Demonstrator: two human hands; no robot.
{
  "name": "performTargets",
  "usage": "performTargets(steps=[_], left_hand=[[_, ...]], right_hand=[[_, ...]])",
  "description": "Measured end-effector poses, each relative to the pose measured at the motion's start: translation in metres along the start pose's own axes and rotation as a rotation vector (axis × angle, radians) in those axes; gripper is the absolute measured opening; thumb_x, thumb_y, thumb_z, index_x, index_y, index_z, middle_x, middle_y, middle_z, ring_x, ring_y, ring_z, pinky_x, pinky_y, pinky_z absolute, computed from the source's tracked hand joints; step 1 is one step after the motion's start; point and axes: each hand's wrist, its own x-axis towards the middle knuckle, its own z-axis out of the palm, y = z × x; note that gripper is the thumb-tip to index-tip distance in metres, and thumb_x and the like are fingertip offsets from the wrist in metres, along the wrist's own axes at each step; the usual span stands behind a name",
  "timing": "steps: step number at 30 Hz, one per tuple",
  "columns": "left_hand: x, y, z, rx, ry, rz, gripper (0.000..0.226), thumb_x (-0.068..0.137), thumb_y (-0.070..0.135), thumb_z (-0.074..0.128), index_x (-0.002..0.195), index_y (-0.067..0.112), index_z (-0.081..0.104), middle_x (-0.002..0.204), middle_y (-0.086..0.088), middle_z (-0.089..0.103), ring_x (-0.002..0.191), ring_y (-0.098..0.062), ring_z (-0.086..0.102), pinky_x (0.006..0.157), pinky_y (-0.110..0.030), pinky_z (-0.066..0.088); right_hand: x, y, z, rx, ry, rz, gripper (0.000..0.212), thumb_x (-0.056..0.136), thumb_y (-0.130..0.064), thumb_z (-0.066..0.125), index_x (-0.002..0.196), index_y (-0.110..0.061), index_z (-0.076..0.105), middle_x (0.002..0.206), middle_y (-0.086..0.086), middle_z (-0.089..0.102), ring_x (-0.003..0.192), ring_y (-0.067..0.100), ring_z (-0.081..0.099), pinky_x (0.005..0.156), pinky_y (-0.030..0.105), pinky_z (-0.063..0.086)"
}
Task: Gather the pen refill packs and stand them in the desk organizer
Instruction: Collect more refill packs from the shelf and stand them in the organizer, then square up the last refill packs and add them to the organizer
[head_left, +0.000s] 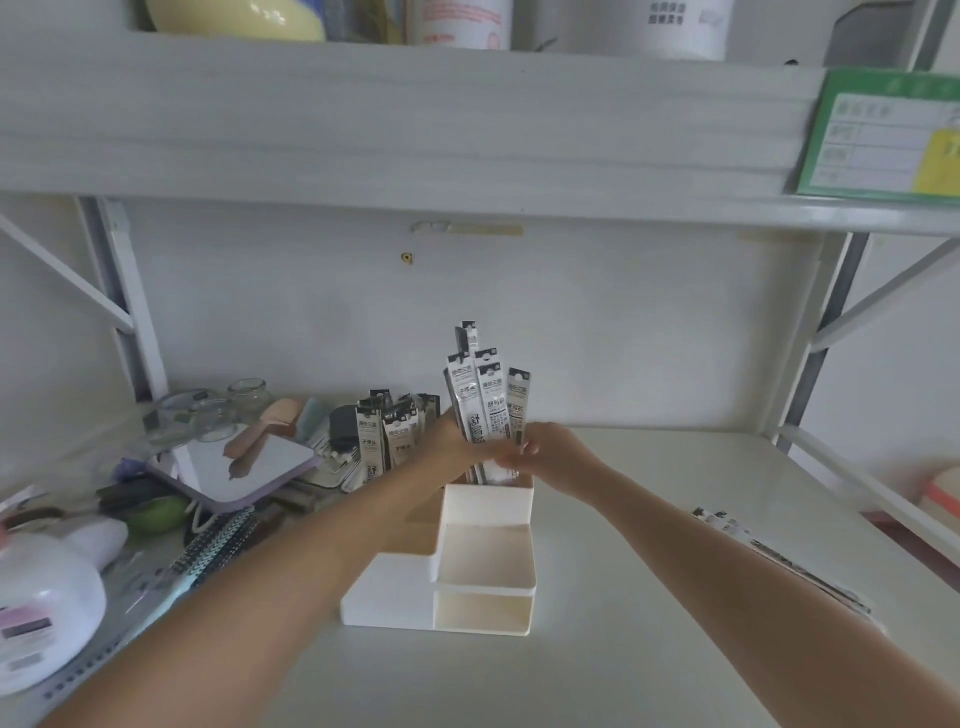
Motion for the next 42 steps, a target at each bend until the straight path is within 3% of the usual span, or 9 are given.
performTargets(steps=[8,13,15,19,25,33,38,40,42], left_hand=[[-0.003,0.023,-0.021,-0.247,0.156,0.073,0.059,0.074,0.028,0.075,0.122,0.020,0.041,0.104,0.010,0.055,0.097,-0.013,0.056,0.075,-0.017,0.041],[-0.003,0.043,-0.043,-0.282,0.276,0.164,0.080,0.073,0.024,0.076,0.139,0.013,0.031,0.137,-0.003,0.049,0.124,-0.019,0.051,0.103,-0.029,0.042],[-0.003,0.053,-0.051,-0.163,0.297,0.229,0.075,0.072,0.021,0.077,0.135,0.010,0.037,0.137,-0.007,0.051,0.126,-0.019,0.049,0.109,-0.033,0.037],[0.000,0.081,-0.059,0.025,0.210,0.364,0.052,0.081,0.023,0.069,0.126,0.008,0.047,0.130,-0.007,0.059,0.124,-0.017,0.053,0.109,-0.028,0.037],[0.009,0.115,0.009,0.122,-0.072,0.414,0.031,0.090,0.016,0.056,0.120,0.007,0.053,0.128,-0.005,0.062,0.124,-0.012,0.053,0.103,-0.019,0.036],[0.010,0.090,0.168,0.206,-0.489,-0.164,0.009,0.088,0.024,0.054,0.088,0.015,0.053,0.077,-0.005,0.052,0.068,-0.018,0.052,0.063,-0.024,0.039],[0.000,0.076,0.251,-0.033,-0.668,-0.638,0.050,0.096,0.024,0.043,0.142,0.010,0.028,0.139,-0.028,0.037,0.131,-0.040,0.041,0.108,-0.046,0.033],[0.004,0.084,0.280,-0.057,-0.598,-0.622,0.017,0.097,0.021,0.040,0.107,0.010,0.050,0.097,-0.020,0.052,0.106,-0.037,0.056,0.092,-0.040,0.046],[0.005,0.097,0.303,-0.080,-0.505,-0.595,0.024,0.096,0.017,0.041,0.074,0.012,0.046,0.068,-0.009,0.039,0.063,-0.021,0.048,0.059,-0.034,0.044]], right_hand=[[0.001,-0.003,-0.004,0.016,-0.139,0.058,0.025,0.085,-0.016,0.063,0.107,-0.005,0.067,0.101,0.015,0.069,0.077,0.015,0.058,0.057,0.011,0.038],[0.005,0.004,0.003,-0.077,-0.080,0.109,0.015,0.075,-0.027,0.071,0.085,-0.016,0.068,0.098,0.012,0.069,0.102,0.029,0.059,0.080,0.029,0.044],[0.002,0.002,0.001,-0.117,-0.058,0.138,0.032,0.075,-0.030,0.072,0.100,-0.012,0.063,0.110,0.012,0.056,0.111,0.029,0.049,0.085,0.032,0.044],[0.000,0.011,-0.010,-0.115,-0.073,0.183,0.070,0.075,-0.034,0.073,0.131,-0.004,0.044,0.138,0.014,0.041,0.127,0.028,0.040,0.106,0.038,0.038],[-0.016,0.052,-0.045,-0.039,0.135,0.301,0.063,0.082,-0.034,0.065,0.131,-0.004,0.042,0.134,0.013,0.046,0.127,0.026,0.041,0.100,0.033,0.038],[-0.092,0.154,-0.112,-0.455,0.051,0.577,0.067,0.085,-0.038,0.058,0.133,0.005,0.037,0.139,0.019,0.042,0.128,0.030,0.041,0.102,0.028,0.036],[-0.122,0.211,-0.143,-0.452,-0.092,0.646,0.063,0.087,-0.043,0.055,0.129,0.002,0.045,0.136,0.015,0.049,0.123,0.027,0.048,0.087,0.025,0.038],[-0.126,0.230,-0.146,-0.445,-0.130,0.635,0.062,0.086,-0.044,0.055,0.127,0.002,0.047,0.134,0.015,0.052,0.122,0.028,0.049,0.091,0.027,0.039],[-0.129,0.244,-0.148,-0.469,-0.125,0.596,0.058,0.087,-0.044,0.053,0.123,0.002,0.052,0.123,0.016,0.057,0.120,0.027,0.051,0.092,0.027,0.041]])
